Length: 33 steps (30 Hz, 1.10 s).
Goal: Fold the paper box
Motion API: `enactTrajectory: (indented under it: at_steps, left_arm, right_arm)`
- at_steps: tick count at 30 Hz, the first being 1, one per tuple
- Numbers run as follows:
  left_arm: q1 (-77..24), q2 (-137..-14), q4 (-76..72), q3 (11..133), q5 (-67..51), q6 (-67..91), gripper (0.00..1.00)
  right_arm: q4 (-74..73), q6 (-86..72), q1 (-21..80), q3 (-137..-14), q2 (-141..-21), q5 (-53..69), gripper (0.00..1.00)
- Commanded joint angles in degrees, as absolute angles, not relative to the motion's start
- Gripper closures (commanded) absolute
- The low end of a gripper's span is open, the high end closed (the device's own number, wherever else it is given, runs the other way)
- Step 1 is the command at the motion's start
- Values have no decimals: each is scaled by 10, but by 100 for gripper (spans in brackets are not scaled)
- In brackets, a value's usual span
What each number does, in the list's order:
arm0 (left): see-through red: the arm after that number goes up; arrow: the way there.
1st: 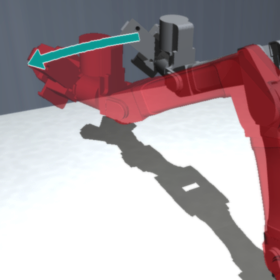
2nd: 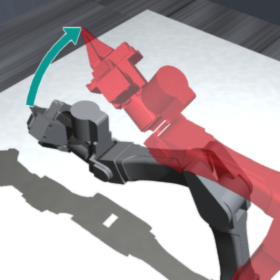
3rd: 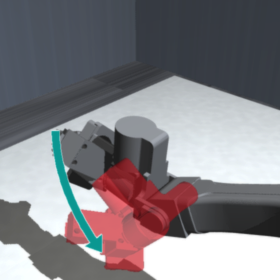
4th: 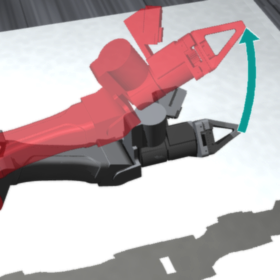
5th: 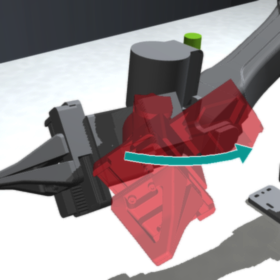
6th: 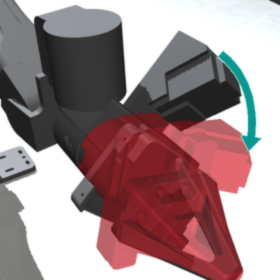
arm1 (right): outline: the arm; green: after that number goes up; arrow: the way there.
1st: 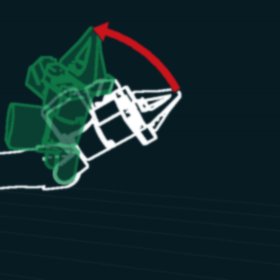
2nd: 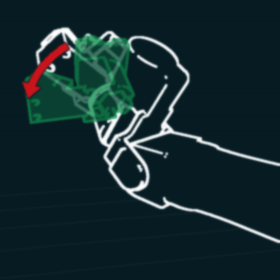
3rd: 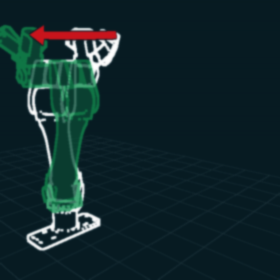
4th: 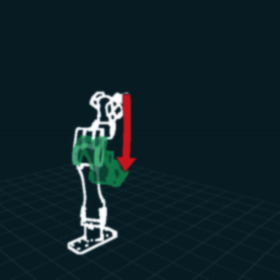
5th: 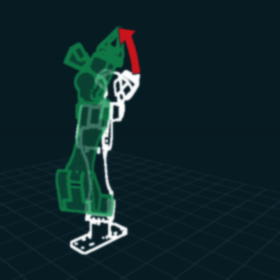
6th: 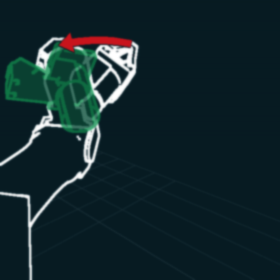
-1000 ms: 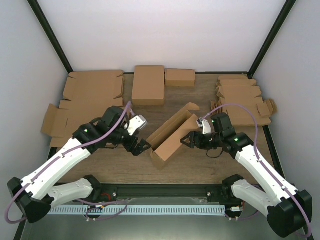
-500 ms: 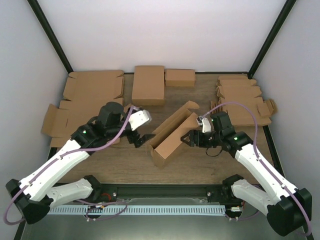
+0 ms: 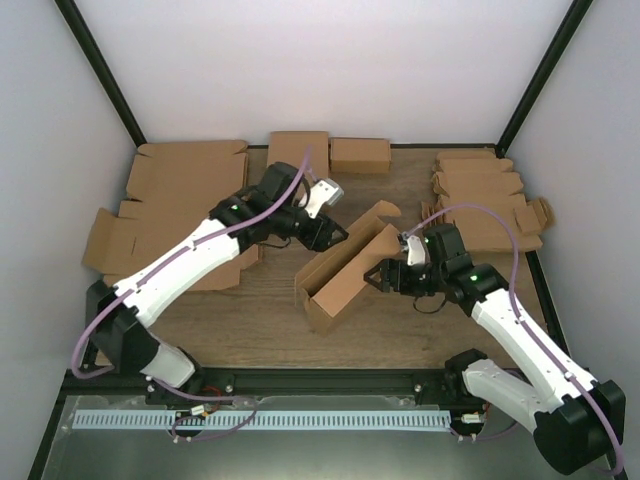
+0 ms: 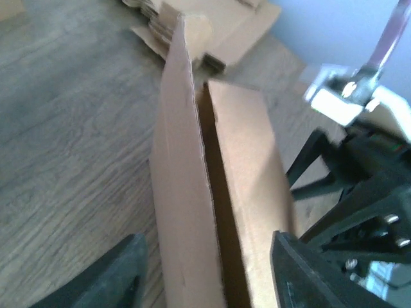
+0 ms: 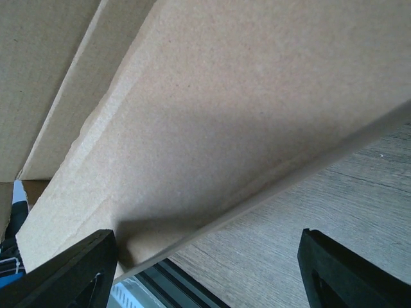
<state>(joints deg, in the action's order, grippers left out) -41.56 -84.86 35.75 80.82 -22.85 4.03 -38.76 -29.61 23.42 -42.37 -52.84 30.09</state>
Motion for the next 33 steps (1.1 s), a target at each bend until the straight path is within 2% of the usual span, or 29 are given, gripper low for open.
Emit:
enactTrajectory:
  at_steps: [1,8,10,17,23,28,33]
  left_arm:
    - [-415,-888,412,827,-272,57,53]
    - [-415,-905,425,839,-222,56,83]
    - [-415,-910,429,843,-220,56,87]
    - [-416,-909,422,842,-227,64,88]
    - [-416,-909,423,838,-217,65,89]
    - [-416,-909,420,840,-220,66,89]
    - [-414,-917,418,850,-226,73,90]
  right_arm:
    - [-451,-288,232,-437,-528,260,21]
    - [-485,-285,232,-442,-519,262,21]
    - [-489,-284,232,-439,-515,266,21]
    - [-511,-267,232,-491,-521,264,16]
    - [-577,-208,233,-606,-543,264,16]
    - [-628,-134,268,-708,-575,257,26]
    - [-587,-120,397,-733,-619,243,30]
